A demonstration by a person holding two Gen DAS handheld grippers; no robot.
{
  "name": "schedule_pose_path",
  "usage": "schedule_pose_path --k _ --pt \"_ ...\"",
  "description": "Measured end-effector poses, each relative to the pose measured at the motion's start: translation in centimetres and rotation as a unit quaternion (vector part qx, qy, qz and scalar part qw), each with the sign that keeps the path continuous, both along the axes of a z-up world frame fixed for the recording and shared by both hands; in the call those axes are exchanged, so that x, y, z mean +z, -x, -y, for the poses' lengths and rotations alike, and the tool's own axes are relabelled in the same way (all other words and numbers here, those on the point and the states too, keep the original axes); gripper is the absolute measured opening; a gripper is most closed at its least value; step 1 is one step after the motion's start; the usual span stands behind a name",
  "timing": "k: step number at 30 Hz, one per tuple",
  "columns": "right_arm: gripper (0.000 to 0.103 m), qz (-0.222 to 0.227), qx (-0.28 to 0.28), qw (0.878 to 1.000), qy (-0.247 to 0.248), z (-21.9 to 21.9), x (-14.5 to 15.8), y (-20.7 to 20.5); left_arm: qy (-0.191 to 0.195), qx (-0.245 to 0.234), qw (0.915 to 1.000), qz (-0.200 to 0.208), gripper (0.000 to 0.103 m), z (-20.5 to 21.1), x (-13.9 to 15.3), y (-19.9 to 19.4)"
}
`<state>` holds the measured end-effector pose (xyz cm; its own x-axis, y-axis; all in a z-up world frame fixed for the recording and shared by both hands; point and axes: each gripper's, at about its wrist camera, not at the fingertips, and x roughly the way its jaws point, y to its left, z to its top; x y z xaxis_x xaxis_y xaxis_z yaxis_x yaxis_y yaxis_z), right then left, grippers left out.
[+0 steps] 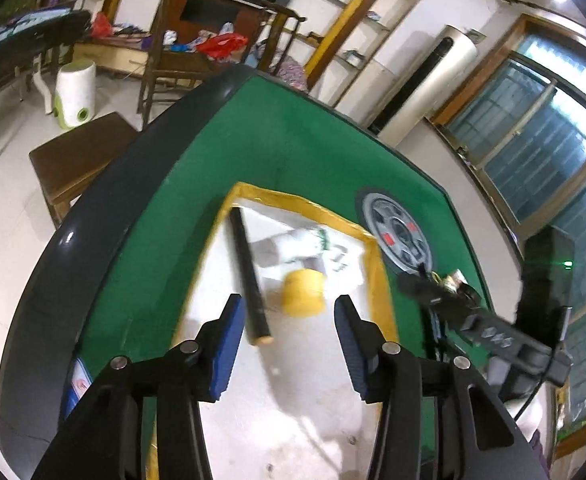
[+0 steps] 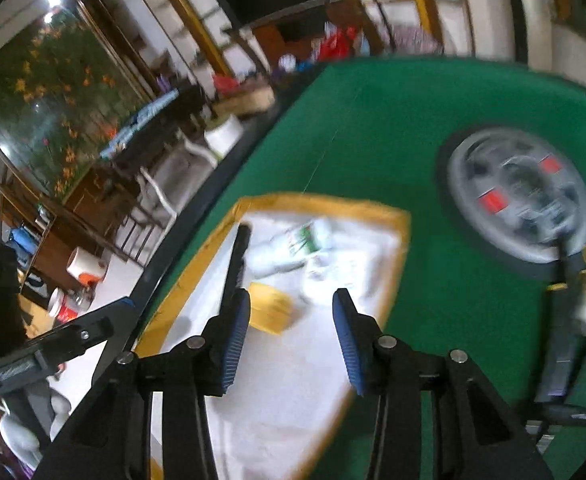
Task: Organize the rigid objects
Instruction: 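Open both grippers to drop the marker and yellow jar into the tray, then grasp another black marker with the left gripper from the pile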
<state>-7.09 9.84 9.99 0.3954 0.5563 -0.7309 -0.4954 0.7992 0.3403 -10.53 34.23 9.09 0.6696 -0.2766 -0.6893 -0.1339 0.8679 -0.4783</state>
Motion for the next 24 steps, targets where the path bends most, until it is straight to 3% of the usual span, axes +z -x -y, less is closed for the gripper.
schedule_pose_path --k 4,7,10,15,19,24 --pt "0.062 0.069 -0.053 0.996 0.017 6.7 2.3 1.6 -0.027 -0.041 0.9986 0.018 0.049 3.4 1.6 0.8" --pt "0.067 0.096 -0.112 0.989 0.028 11.8 2.3 1.8 -0.034 -0.075 0.9964 0.02 0.059 6.6 2.3 1.1" --pt "0.067 0.093 -0.189 0.977 0.029 18.4 0.8 1.2 -0.039 -0.118 0.9922 0.012 0.061 10.6 2.6 1.2" --pt "0.067 0.076 -0.272 0.959 0.023 26.3 -2.9 0.6 -0.054 -0.174 0.9833 -0.012 0.065 17.0 1.6 0.5" --pt "0.067 0.089 -0.31 0.946 0.009 30.0 -4.6 0.8 -0.061 -0.2 0.9773 -0.037 0.065 21.6 -0.2 -0.4" --pt "0.067 0.113 -0.33 0.937 -0.023 31.7 -4.1 2.1 -0.087 -0.212 0.9725 -0.041 0.064 25.7 -1.8 -2.9"
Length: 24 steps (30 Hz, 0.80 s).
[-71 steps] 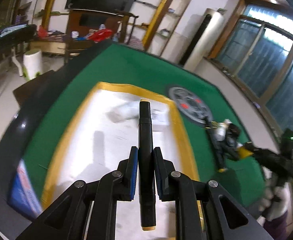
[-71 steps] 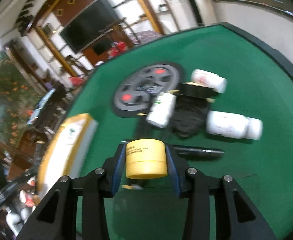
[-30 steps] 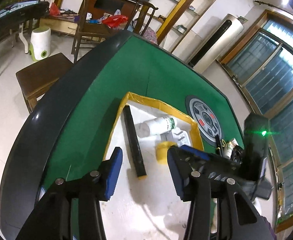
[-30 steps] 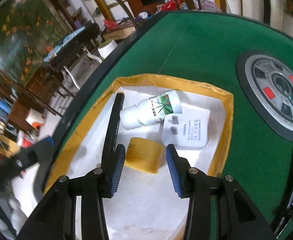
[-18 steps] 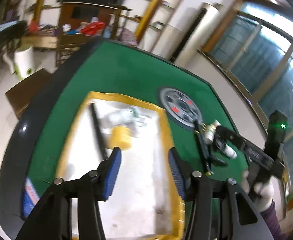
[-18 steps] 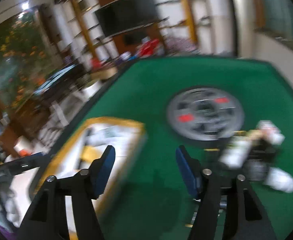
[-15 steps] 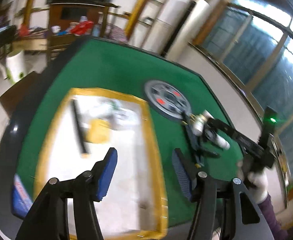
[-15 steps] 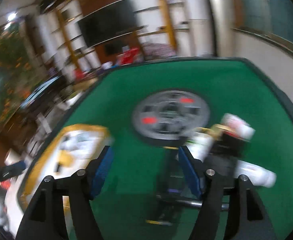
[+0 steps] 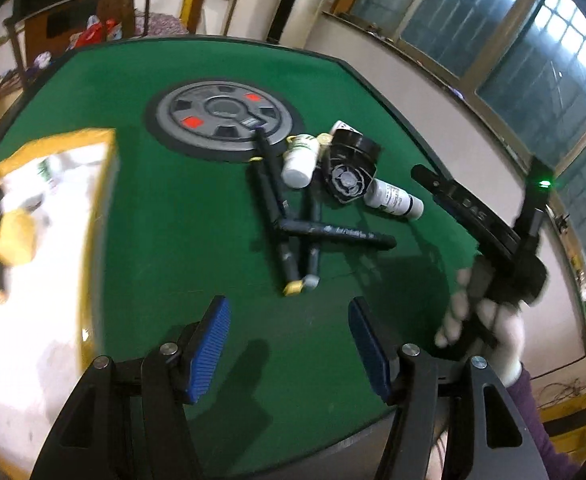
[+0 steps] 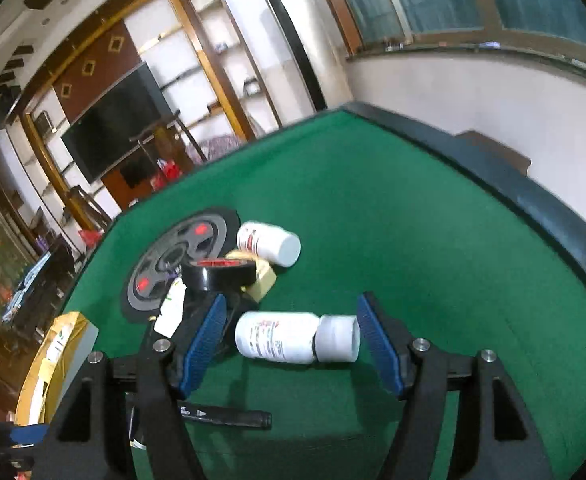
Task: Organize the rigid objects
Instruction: 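Grasp another black marker with the left gripper from the pile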
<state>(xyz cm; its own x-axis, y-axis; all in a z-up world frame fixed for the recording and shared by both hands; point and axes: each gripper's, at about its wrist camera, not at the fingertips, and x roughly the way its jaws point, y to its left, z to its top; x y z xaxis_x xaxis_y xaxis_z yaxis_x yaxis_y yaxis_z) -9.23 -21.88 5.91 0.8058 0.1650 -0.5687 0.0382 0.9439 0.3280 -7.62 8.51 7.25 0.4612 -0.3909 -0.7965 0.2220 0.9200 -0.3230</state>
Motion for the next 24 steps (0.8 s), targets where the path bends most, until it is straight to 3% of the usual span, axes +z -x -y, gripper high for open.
schedule_pose_path --k 4,7,12,15,18,21,24 --pt "0.067 -0.002 0.021 1.0 0.0 -0.4 0.2 -0.3 -0.023 0.013 0.9995 0.015 0.064 2.1 -1.2 -3.1" --pt "0.067 0.002 0.025 1.0 -0.002 -0.6 0.5 -0.2 -0.013 0.013 0.9998 -0.007 0.064 3.6 -2.9 -4.8" --pt "0.067 -0.007 0.009 1.0 -0.023 0.5 0.3 -0.3 0.031 -0.089 0.9944 -0.047 0.065 7.4 -4.0 -3.4" --pt "0.067 -0.015 0.004 0.999 -0.044 1.3 0.0 -0.5 0.044 -0.11 0.9927 -0.02 0.065 7.2 -2.2 -1.9" --pt "0.067 -0.023 0.006 0.998 -0.06 1.7 -0.3 -0.7 -0.003 -0.049 0.9988 0.011 0.066 5.1 -1.2 -2.6" --pt "0.067 -0.026 0.008 0.998 -0.061 1.6 -0.4 -0.8 -0.028 0.017 0.9994 -0.004 0.066 2.5 -2.3 -4.4" --pt "0.067 -0.026 0.012 0.998 -0.056 1.3 -0.4 -0.8 -0.046 0.045 0.9979 -0.012 0.066 1.6 -3.8 -5.7"
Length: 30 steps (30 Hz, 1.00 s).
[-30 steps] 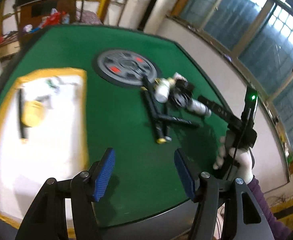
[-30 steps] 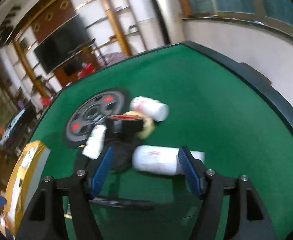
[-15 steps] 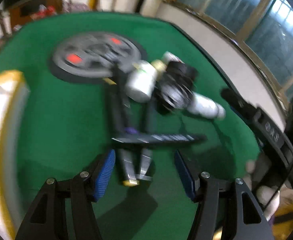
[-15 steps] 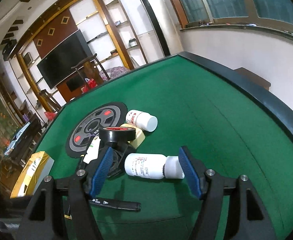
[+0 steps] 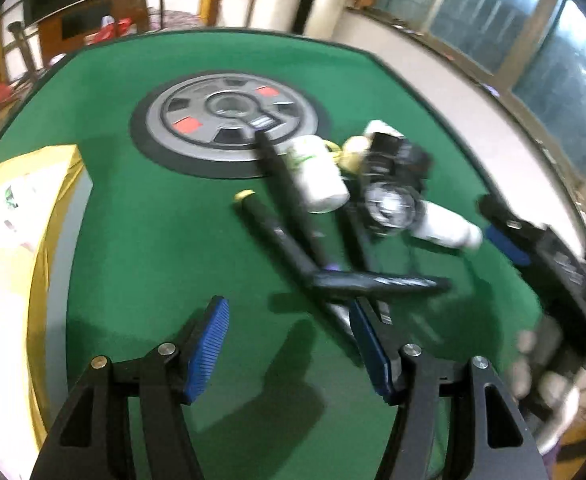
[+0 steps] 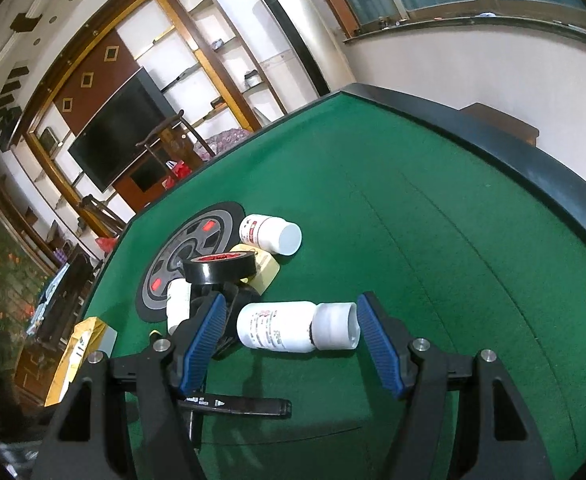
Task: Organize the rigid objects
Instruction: 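Grasp another black marker with the left gripper from the pile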
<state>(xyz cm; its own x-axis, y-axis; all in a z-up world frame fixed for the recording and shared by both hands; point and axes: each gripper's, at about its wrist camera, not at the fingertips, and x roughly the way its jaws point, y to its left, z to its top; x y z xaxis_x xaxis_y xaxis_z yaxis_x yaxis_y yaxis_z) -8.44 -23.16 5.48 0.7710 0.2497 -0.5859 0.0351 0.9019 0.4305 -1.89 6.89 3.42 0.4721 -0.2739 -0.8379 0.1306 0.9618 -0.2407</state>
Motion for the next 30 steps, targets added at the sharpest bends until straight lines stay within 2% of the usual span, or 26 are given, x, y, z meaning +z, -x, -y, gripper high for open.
schedule_pose_path --k 3,6,8,10,12,13,15,17,24,30 --pt "0.067 0.001 0.006 1.0 0.005 -0.4 0.0 -0.1 -0.006 0.024 0.9997 -0.005 0.066 0.1 -0.9 -1.1" --pt "0.067 0.003 0.013 1.0 0.018 -1.0 0.1 -0.1 -0.019 0.043 0.9988 0.013 0.067 0.8 -1.2 -1.9" --pt "0.067 0.004 0.017 1.0 0.025 -1.3 0.0 -0.1 -0.04 0.034 0.9981 0.032 0.069 2.0 -1.4 -2.1" --pt "0.067 0.004 0.016 1.0 0.026 -1.3 0.0 -0.1 -0.077 0.008 0.9958 0.049 0.069 3.7 -1.4 -2.1" --pt "0.067 0.003 0.014 1.0 0.024 -1.3 0.0 -0.2 -0.104 -0.016 0.9937 0.039 0.063 4.6 -2.1 -1.6" --pt "0.067 0.001 0.014 1.0 0.021 -1.3 0.0 -0.2 -0.116 -0.027 0.9916 0.053 0.058 4.9 -1.9 -1.2" --pt "0.067 -0.001 0.014 1.0 0.018 -1.3 -0.2 -0.2 -0.105 -0.036 0.9926 0.049 0.036 4.3 -1.6 -0.8" --pt "0.067 -0.003 0.015 1.0 0.017 -1.3 -0.3 -0.3 -0.099 -0.031 0.9938 0.039 0.023 3.3 -1.3 -0.2" --pt "0.067 -0.006 0.017 1.0 0.017 -1.6 -0.5 -0.3 -0.107 -0.003 0.9938 0.031 0.023 1.4 -1.3 0.0" --pt "0.067 -0.01 0.009 1.0 0.02 -1.4 -0.7 -0.4 -0.106 0.011 0.9926 0.06 0.024 2.8 -1.5 -0.5"
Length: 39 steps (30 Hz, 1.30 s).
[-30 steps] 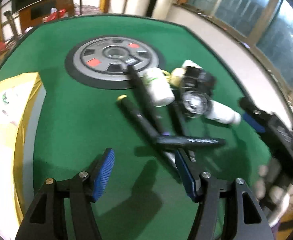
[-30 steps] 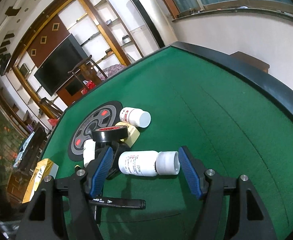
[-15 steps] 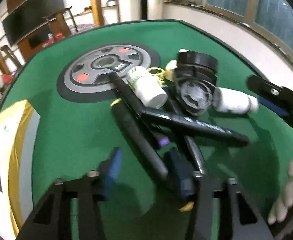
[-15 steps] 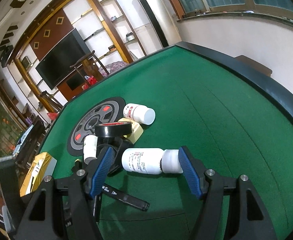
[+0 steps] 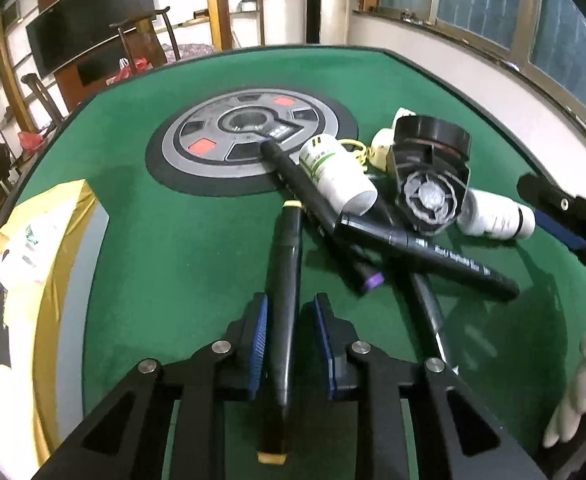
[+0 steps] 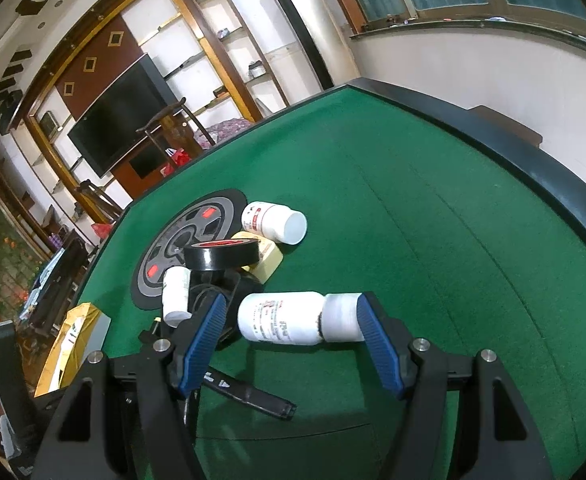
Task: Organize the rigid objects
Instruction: 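Grasp another black marker with the left gripper from the pile, then carry the black marker over the white tray with the left gripper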
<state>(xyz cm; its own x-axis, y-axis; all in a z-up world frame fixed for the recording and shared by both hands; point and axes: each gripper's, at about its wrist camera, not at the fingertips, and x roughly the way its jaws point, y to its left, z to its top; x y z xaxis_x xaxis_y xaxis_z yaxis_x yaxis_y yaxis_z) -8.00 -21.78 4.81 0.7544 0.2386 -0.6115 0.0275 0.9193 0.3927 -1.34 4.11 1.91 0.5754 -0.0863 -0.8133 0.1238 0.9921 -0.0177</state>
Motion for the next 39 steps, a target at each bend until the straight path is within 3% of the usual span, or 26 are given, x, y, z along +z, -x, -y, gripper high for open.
schedule_pose_path --k 7,8,9,13,19,24,29,32,36,39 --pt "0.067 -0.009 0.0 1.0 0.005 0.0 -0.4 -0.3 -0.005 -0.006 0.9999 0.006 0.03 0.4 0.1 0.4" --pt "0.067 -0.008 -0.001 1.0 0.006 0.0 -0.4 -0.2 -0.003 -0.008 0.9999 0.007 0.028 0.3 0.0 0.2" --pt "0.067 -0.008 -0.003 1.0 0.008 0.0 -0.4 -0.3 0.002 -0.008 0.9999 0.006 0.014 0.2 0.0 0.2" --pt "0.067 -0.01 -0.013 1.0 0.002 0.7 -0.5 -0.4 0.07 0.001 0.9973 0.02 0.014 -1.8 1.3 1.8" --pt "0.067 -0.016 -0.021 1.0 0.002 1.0 -0.8 -0.4 0.127 -0.005 0.9891 0.075 0.014 -4.6 5.5 7.2" --pt "0.067 -0.012 -0.009 1.0 -0.008 0.9 -0.6 -0.2 0.169 -0.005 0.981 0.095 0.014 -7.6 7.2 10.7" --pt "0.064 0.001 0.067 0.995 0.067 -2.5 1.0 1.3 0.179 0.003 0.9767 0.119 0.014 -10.8 8.1 13.9" --pt "0.064 0.005 0.133 0.985 0.109 -5.3 1.9 1.8 0.181 0.016 0.9761 0.119 0.014 -12.5 7.7 14.9" --pt "0.047 0.007 0.177 0.973 0.146 -7.8 2.2 1.7 0.19 0.038 0.9741 0.116 0.014 -14.7 7.2 15.3" --pt "0.047 0.02 0.194 0.965 0.177 -9.6 2.5 2.3 0.192 0.052 0.9725 0.121 0.014 -16.1 7.0 15.8"
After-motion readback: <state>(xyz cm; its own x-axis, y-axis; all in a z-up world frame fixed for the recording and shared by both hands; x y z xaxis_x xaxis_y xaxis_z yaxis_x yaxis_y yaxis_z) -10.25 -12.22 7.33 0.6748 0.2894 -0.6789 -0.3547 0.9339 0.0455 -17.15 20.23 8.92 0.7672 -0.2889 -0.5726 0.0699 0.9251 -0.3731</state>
